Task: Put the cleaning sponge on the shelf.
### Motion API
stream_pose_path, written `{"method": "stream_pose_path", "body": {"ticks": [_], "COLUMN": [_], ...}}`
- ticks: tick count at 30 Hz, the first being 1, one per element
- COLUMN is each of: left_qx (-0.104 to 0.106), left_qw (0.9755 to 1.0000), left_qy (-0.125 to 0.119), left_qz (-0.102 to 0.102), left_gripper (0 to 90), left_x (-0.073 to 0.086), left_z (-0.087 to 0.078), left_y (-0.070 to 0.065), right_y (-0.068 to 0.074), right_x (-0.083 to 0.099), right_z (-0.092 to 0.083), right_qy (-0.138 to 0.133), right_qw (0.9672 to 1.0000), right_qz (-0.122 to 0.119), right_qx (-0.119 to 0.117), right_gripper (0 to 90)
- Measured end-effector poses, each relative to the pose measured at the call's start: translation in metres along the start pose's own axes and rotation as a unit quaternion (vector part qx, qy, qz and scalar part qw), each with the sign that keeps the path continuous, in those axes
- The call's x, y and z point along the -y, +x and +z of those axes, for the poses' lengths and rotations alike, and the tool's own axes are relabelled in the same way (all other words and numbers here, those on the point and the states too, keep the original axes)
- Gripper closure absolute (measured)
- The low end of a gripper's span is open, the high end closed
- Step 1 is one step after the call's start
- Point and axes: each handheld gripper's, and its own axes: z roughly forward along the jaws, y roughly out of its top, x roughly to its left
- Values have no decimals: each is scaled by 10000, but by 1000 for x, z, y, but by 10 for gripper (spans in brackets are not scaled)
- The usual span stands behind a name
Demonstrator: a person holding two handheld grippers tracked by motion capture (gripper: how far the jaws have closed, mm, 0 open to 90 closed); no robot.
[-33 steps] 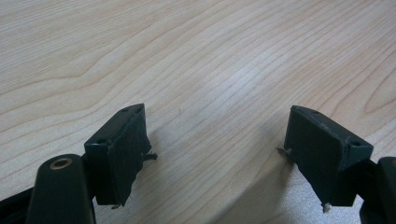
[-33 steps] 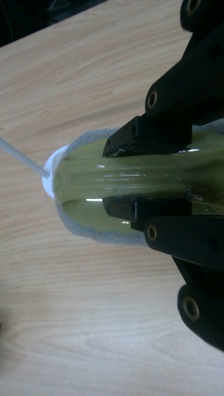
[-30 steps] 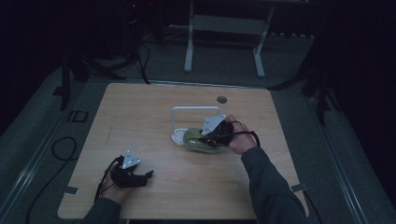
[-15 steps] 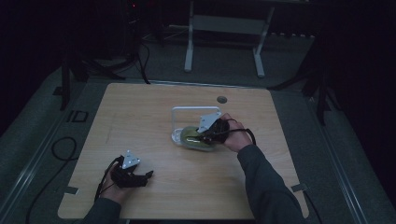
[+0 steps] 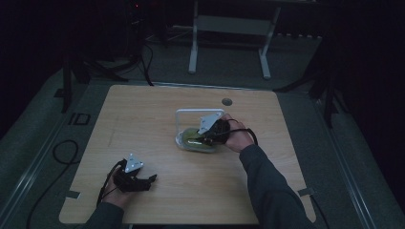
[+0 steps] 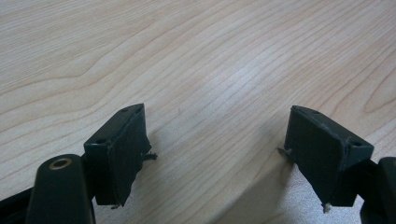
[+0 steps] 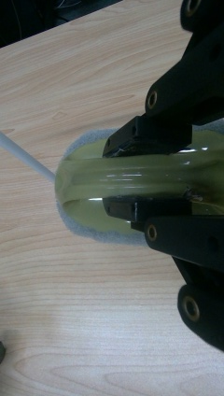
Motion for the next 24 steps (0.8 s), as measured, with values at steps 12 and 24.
{"method": "stream_pose_path", "body": {"ticks": [12, 24], "left_qx": [12, 13], "left_qw": [10000, 10000], "left_qy": [3, 8], "left_qz": [4, 13], "left_gripper": [215, 214], "left_x": [0, 0], "left_z": [0, 0], "left_y": [0, 0], "right_y": [-5, -6], "right_x": [3, -9], "right_z": [13, 21], "right_qy": [128, 336], "right_qw": [9999, 9992], "right_qz": [94, -195], "right_qx": [1, 124], "right_gripper": [709, 708]}}
